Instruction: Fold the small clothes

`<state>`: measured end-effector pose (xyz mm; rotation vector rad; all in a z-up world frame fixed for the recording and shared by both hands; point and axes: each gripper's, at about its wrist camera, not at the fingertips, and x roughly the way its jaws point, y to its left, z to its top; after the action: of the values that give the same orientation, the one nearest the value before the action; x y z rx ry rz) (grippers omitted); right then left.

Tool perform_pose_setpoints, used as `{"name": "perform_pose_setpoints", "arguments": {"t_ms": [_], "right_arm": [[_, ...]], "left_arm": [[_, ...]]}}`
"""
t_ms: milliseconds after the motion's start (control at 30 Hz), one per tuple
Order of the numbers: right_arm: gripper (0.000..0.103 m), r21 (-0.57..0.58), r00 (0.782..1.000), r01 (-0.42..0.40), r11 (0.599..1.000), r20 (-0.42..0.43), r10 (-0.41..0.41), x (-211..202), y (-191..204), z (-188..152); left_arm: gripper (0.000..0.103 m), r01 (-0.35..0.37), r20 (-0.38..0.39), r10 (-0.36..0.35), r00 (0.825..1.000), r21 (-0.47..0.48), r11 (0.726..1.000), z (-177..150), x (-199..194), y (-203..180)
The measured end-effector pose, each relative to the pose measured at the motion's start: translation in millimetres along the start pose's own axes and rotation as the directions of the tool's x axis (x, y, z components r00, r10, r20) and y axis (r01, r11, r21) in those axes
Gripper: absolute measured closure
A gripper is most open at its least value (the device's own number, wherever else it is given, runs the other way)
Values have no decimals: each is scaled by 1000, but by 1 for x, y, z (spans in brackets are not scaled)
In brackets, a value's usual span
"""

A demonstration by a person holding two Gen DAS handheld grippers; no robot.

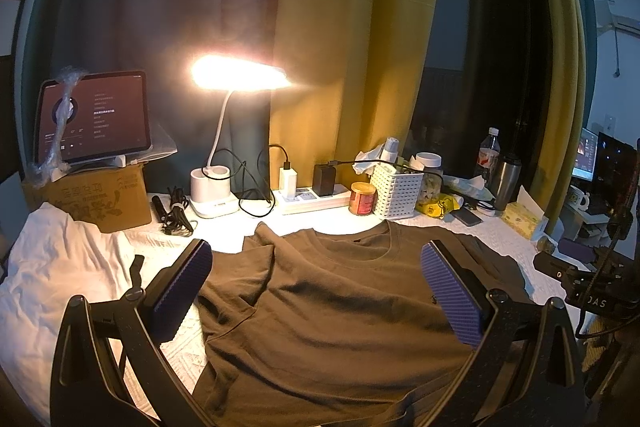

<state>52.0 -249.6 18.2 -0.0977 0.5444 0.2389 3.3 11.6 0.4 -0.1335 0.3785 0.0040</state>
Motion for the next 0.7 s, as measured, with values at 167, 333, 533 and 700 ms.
{"name": "perform_pose_setpoints", "arguments": {"t_ms": [167, 333, 533, 700], "right_arm": [[26, 8, 1000, -2, 1000, -8, 2, 4, -5, -6], [26, 14, 1000, -5, 1000, -24, 5, 13, -8, -5], [26, 24, 999, 1, 1000, -51, 0, 29, -18, -1], [26, 34, 998, 9, 999, -67, -7, 43, -29, 1]], "left_arm": [[1, 5, -11, -5, 1000, 2, 1000, 3, 6, -1], [1, 29, -54, -29, 998, -3, 1000, 3, 22, -5], [1, 16, -89, -17, 996, -14, 1000, 0, 37, -9], [1, -4, -109, 3, 994, -10, 1000, -1, 51, -10]]}}
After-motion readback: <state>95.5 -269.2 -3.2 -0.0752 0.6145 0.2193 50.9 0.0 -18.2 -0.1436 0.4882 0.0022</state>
